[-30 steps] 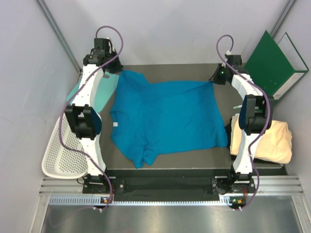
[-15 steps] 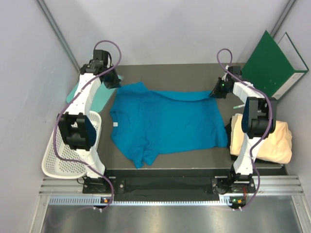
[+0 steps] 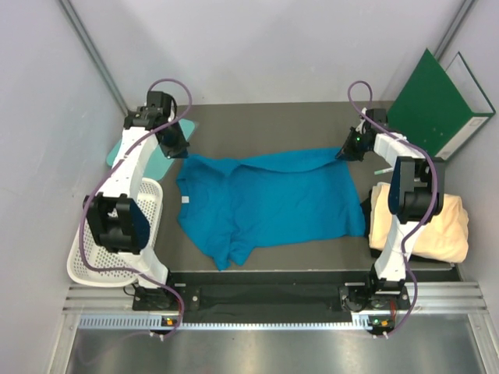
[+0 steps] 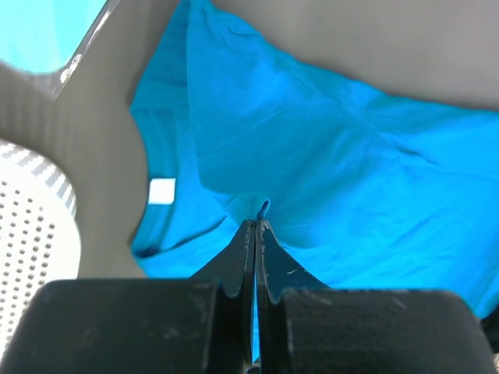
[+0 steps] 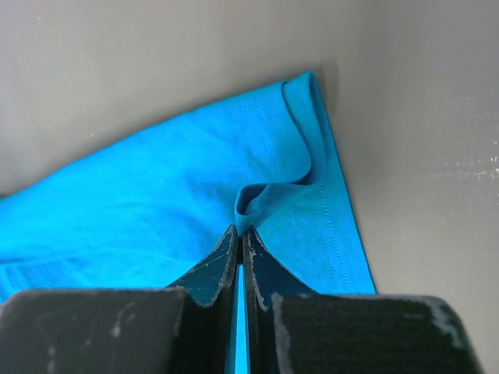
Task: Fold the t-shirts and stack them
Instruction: Fold the flattened tshirt in 1/3 of the way
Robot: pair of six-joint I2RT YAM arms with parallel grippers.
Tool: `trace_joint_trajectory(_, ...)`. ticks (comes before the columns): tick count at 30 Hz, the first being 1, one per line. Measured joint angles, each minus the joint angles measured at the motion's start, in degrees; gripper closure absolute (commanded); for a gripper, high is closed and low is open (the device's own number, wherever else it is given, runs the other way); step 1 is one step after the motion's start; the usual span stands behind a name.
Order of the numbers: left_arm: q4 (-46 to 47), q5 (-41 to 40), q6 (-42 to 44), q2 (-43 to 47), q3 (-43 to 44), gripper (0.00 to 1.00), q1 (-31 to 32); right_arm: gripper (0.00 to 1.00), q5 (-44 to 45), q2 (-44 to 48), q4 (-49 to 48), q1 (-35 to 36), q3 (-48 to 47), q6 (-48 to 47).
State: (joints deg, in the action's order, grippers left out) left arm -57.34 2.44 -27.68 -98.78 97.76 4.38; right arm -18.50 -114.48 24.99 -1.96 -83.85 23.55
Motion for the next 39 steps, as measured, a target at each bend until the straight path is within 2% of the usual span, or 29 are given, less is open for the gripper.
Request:
trace_joint_trajectory(10, -2.73, -1.92, 0.35, 7.30, -8.66, 1.00, 0.00, 1.00, -0.26, -0.04, 1.40, -0.09, -0.04, -0.85)
trace_joint_trajectory(19, -4.61, 1.31, 0.31, 11.43, -20.37, 1.00, 0.28, 1.00, -0.94, -0.04, 1.86, -0.11, 1.18, -1.55)
trace_joint_trajectory(20, -4.61, 1.64, 0.31, 11.85, -21.77, 0.96, 0.44, 1.00, -0.96, -0.04, 1.84, -0.11, 1.70, -1.55)
trace_joint_trajectory(21, -4.72, 1.86, 0.31, 12.13, -22.82, 0.72, 0.57, 1.00, -0.98, -0.04, 1.99, -0.11, 2.08, -1.57)
trace_joint_trajectory(22, -4.92, 2.25, 0.33, 12.44, -24.28, 0.42, 0.72, 1.00, -1.05, -0.04, 2.23, -0.11, 2.54, -1.60)
trace_joint_trajectory(23, -5.14, 2.43, 0.83, 12.52, -25.18, 0.02, 0.83, 1.00, -1.07, -0.04, 2.60, -0.11, 2.60, -1.64)
trace_joint_trajectory(30, -9.16, -1.25, 0.63, 12.04, -25.73, 0.01, 1.18, 1.00, -1.07, -0.07, 3.78, -0.11, 2.56, -2.16)
trace_joint_trajectory(35, -9.05, -4.35, 0.81, 8.07, -17.70, 0.01, 1.18, 1.00, -0.79, -0.07, 5.81, -0.11, 2.03, -2.84)
trace_joint_trajectory(39, -7.98, -5.68, 0.85, 0.55, -10.19, 0.01, 1.18, 1.00, -0.15, -0.07, 7.43, -0.11, 1.57, -3.15)
